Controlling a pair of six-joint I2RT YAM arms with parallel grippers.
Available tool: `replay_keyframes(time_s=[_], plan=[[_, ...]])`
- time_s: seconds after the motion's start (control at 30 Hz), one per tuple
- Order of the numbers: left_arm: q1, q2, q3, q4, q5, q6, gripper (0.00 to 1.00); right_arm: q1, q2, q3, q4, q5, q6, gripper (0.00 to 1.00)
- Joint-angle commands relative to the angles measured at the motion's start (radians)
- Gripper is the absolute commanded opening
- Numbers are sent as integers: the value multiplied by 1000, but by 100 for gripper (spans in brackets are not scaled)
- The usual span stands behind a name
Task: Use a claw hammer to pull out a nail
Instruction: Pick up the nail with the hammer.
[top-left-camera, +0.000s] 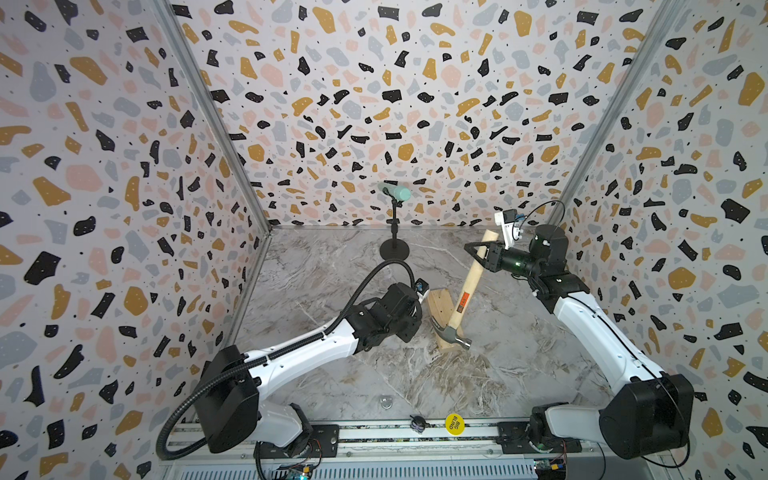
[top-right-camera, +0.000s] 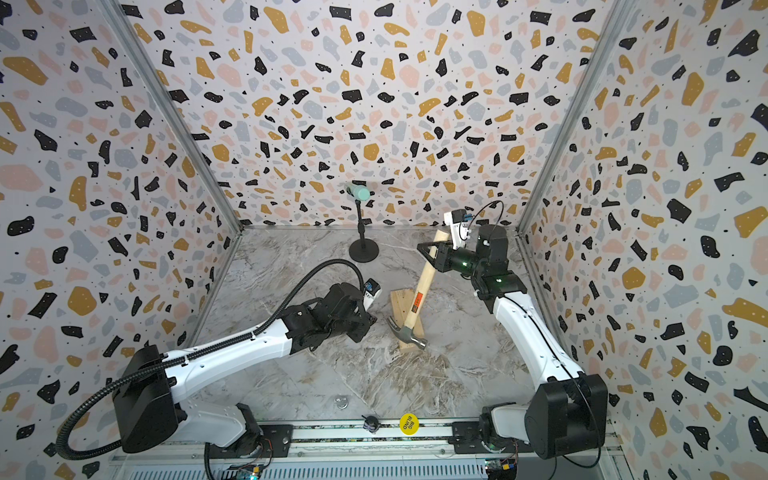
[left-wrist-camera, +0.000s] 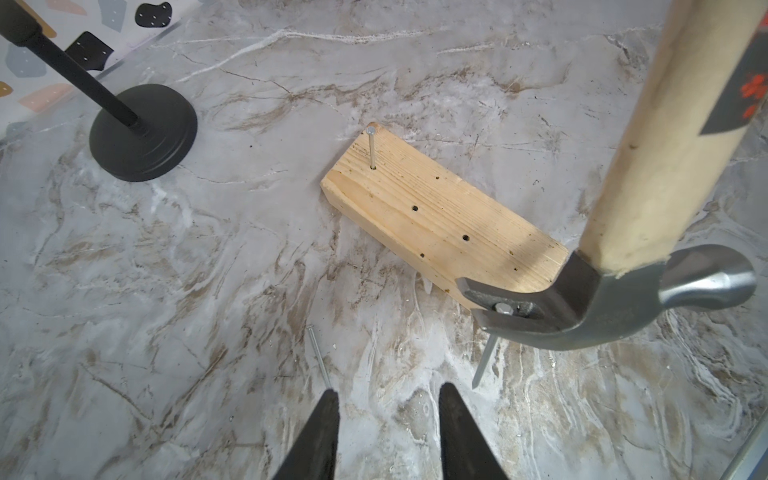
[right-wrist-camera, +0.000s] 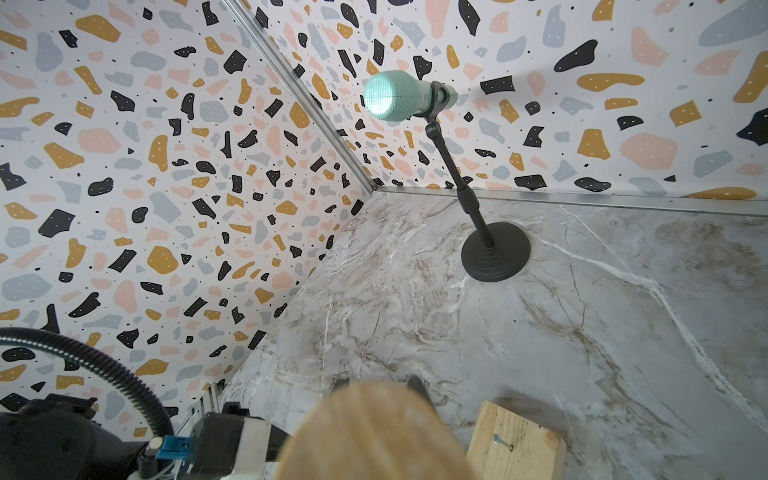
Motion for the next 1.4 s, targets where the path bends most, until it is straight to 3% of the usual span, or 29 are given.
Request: replay_keyframes(time_s=[0.0, 0.47, 1.37], plan=[[-20, 16, 17, 19, 24, 9, 36, -5, -16, 53, 82, -44, 87, 0], [-74, 75, 25, 61, 50, -19, 35, -6, -16, 46, 120, -63, 124, 0], [-76, 99, 45, 61, 7, -34, 26, -5, -35, 41, 129, -80, 136, 0]])
